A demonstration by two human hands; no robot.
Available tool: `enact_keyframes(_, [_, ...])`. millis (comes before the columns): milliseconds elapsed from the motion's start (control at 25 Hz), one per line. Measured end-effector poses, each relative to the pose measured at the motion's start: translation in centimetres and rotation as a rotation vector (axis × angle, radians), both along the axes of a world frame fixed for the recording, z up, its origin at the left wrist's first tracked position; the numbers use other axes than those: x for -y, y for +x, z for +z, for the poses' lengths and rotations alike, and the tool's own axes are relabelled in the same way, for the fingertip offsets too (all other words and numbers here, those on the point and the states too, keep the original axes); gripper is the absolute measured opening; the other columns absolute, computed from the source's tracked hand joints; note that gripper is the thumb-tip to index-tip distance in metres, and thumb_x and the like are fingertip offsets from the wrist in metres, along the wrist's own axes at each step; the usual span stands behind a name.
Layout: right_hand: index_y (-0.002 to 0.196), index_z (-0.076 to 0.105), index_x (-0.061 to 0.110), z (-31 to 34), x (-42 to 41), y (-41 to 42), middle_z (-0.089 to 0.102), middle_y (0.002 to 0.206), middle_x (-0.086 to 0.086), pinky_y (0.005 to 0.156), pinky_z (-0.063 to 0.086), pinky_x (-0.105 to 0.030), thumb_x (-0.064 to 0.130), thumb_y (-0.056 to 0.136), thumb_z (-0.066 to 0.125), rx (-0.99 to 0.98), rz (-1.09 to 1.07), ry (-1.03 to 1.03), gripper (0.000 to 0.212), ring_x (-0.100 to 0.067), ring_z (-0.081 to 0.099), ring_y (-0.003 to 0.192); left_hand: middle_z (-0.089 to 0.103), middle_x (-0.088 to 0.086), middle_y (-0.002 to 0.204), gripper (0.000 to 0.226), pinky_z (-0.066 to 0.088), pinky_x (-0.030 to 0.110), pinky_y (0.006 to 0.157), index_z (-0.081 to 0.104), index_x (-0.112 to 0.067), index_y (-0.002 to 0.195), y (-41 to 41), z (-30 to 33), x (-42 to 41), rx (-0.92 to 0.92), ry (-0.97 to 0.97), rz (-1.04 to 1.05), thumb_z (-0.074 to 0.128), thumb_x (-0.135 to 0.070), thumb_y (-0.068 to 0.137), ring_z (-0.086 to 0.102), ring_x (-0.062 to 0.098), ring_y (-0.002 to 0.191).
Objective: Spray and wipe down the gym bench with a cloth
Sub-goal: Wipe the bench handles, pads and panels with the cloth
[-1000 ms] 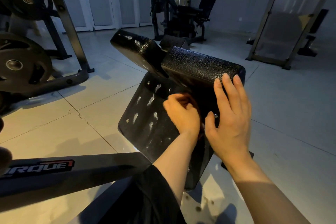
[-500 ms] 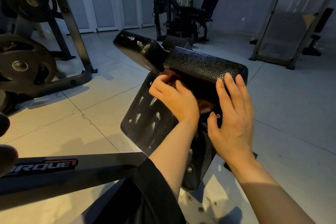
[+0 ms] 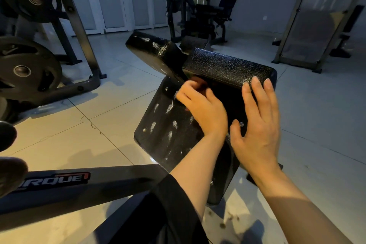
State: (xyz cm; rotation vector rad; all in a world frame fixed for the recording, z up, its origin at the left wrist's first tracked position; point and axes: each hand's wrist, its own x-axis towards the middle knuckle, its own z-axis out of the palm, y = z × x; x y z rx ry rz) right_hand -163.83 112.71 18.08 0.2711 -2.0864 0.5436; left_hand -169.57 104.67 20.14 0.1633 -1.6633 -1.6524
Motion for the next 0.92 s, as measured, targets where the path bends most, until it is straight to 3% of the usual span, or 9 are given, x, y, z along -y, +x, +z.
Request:
enact_keyframes(120, [0.148, 0.035, 0.006, 0.2, -0.1, 0.0, 0.028, 0.156, -0.009, 0.116, 0.025, -0.052, -0.004, 0.079, 0.063, 0.007, 0.001, 0.014, 0.075, -0.023, 0.011, 0.148, 0.041, 0.006, 0.112, 0.026, 0.044, 0.037, 0.094, 0.044, -0.01, 0.102, 0.2, -1.8, 0.1, 0.23, 0.054, -0.169, 0.058, 0.002, 0.085, 0.045, 0.01, 0.091])
enact_keyframes(240, [0.147, 0.034, 0.005, 0.1, -0.3, 0.0, 0.028, 0.156, -0.01, 0.117, 0.024, -0.05, -0.004, 0.079, 0.063, -0.005, -0.006, 0.018, 0.075, -0.023, 0.011, 0.148, 0.035, 0.004, 0.118, 0.027, 0.043, 0.025, 0.094, 0.042, -0.01, 0.107, 0.3, -0.6, -0.1, 0.059, 0.108, 0.043, 0.055, 0.004, 0.088, 0.043, 0.011, 0.1])
enact_keyframes(320, [0.147, 0.034, 0.004, 0.0, -0.2, -0.1, 0.028, 0.156, -0.011, 0.118, 0.022, -0.049, -0.004, 0.079, 0.063, -0.009, 0.0, 0.016, 0.075, -0.024, 0.011, 0.149, 0.038, 0.009, 0.121, 0.03, 0.041, 0.015, 0.092, 0.045, -0.004, 0.112, 0.3, -0.4, -0.5, -0.027, 0.047, 0.008, 0.055, 0.007, 0.086, 0.044, 0.014, 0.105])
enact_keyframes(400, [0.147, 0.034, 0.004, 0.0, -0.2, -0.1, 0.028, 0.156, -0.011, 0.118, 0.022, -0.049, -0.005, 0.078, 0.062, -0.008, 0.0, 0.012, 0.075, -0.024, 0.011, 0.149, 0.044, 0.009, 0.118, 0.031, 0.04, 0.016, 0.095, 0.049, -0.006, 0.112, 0.3, -1.6, -0.5, 0.108, -0.013, -0.162, 0.056, 0.008, 0.085, 0.048, 0.017, 0.106])
enact_keyframes(480, [0.147, 0.034, 0.005, 0.0, -0.1, -0.1, 0.028, 0.156, -0.01, 0.118, 0.023, -0.049, -0.005, 0.079, 0.063, -0.01, 0.0, 0.011, 0.075, -0.023, 0.011, 0.149, 0.047, 0.006, 0.116, 0.03, 0.044, 0.03, 0.098, 0.052, -0.011, 0.109, -0.1, -2.7, 0.2, 0.255, 0.055, -0.213, 0.055, 0.006, 0.085, 0.05, 0.018, 0.106])
enact_keyframes(640, [0.148, 0.033, 0.006, 0.0, -0.2, -0.1, 0.027, 0.156, -0.009, 0.118, 0.023, -0.05, -0.005, 0.078, 0.062, -0.011, 0.002, 0.025, 0.076, -0.023, 0.011, 0.149, 0.036, 0.002, 0.124, 0.031, 0.037, 0.013, 0.089, 0.044, -0.012, 0.117, -0.4, -0.9, 0.6, 0.156, 0.206, -0.047, 0.054, 0.001, 0.091, 0.043, 0.008, 0.104])
enact_keyframes(800, [0.147, 0.034, 0.005, 0.0, -0.1, -0.2, 0.028, 0.156, -0.01, 0.117, 0.025, -0.051, -0.005, 0.078, 0.062, -0.011, 0.011, 0.008, 0.075, -0.023, 0.011, 0.149, 0.054, 0.006, 0.107, 0.03, 0.05, 0.034, 0.09, 0.05, -0.017, 0.103, -0.5, -1.5, 0.9, 0.177, 0.233, -0.302, 0.061, 0.003, 0.084, 0.056, 0.018, 0.099])
enact_keyframes(880, [0.147, 0.035, 0.004, 0.0, -0.1, -0.2, 0.028, 0.156, -0.009, 0.117, 0.025, -0.051, -0.006, 0.078, 0.063, -0.011, 0.013, 0.007, 0.075, -0.023, 0.011, 0.149, 0.057, 0.008, 0.105, 0.029, 0.051, 0.04, 0.091, 0.051, -0.018, 0.1, -1.0, -1.9, 1.6, 0.197, 0.232, -0.252, 0.062, 0.003, 0.082, 0.057, 0.019, 0.097])
enact_keyframes(920, [0.147, 0.035, 0.004, 0.0, -0.2, -0.1, 0.027, 0.156, -0.009, 0.117, 0.025, -0.051, -0.006, 0.078, 0.063, -0.007, 0.009, 0.008, 0.075, -0.023, 0.01, 0.149, 0.053, 0.008, 0.11, 0.03, 0.049, 0.035, 0.092, 0.049, -0.018, 0.101, -1.3, -1.7, 1.7, 0.159, 0.222, -0.174, 0.061, 0.003, 0.083, 0.055, 0.016, 0.098])
